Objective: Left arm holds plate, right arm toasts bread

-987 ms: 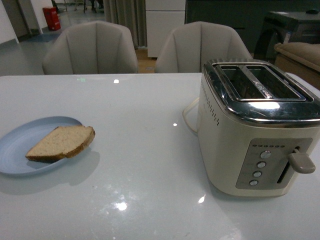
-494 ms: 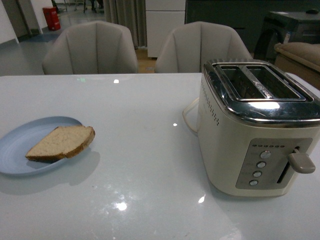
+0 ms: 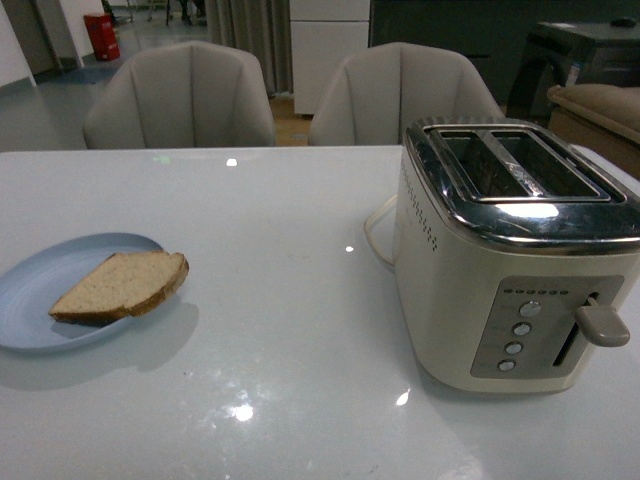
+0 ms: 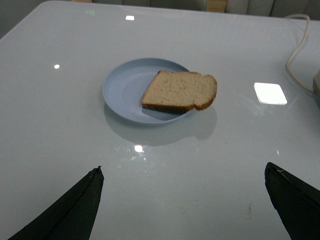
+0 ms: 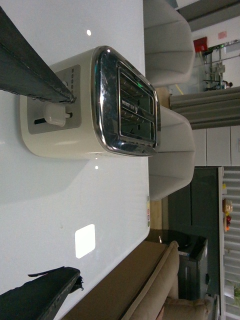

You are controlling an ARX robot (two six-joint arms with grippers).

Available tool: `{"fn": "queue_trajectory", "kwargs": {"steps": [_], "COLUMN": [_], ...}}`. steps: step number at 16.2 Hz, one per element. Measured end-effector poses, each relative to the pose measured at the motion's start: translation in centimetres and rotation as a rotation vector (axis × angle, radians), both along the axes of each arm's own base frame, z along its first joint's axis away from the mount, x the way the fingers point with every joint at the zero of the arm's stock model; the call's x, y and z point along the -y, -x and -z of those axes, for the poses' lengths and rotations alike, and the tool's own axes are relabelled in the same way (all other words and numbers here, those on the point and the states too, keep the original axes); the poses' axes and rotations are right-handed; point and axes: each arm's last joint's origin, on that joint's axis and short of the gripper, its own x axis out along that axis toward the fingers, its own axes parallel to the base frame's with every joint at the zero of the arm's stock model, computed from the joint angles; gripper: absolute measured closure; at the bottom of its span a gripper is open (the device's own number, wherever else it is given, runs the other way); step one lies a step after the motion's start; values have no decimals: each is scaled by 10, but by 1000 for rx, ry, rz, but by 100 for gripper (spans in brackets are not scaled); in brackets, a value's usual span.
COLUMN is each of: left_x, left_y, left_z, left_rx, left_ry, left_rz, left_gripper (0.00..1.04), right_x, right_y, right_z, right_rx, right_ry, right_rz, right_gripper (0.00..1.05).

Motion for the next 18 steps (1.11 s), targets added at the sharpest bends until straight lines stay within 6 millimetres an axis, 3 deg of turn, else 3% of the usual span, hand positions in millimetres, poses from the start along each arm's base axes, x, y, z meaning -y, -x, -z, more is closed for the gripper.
{"fn": "queue_trajectory", "kwargs": {"steps": [2,4,8,12,14,18], "left_x": [-6,-19,-53,-87,-104,-122], "left_y": [-17,-46,-143,-220,-246,-271], "left_z": [-2,5,5,47,56,81], "left_rx": [28,12,-5,-153,-156,-185], "left_ry": [22,15,-49,-41,-54,-38], "left_rz": [-5,2,28,41,28,14], "left_gripper": [7,7,7,7,7,7], "right_x": [0,0,0,0,0,0], "right_y": [0,0,0,0,0,0], "right_z": [0,0,0,0,0,0], "right_rx": [0,0,0,0,0,0], "right_ry": [0,0,0,0,0,0], "right_rz": [-1,0,0,0,0,0], "right_gripper": [6,6,6,6,6,6]}}
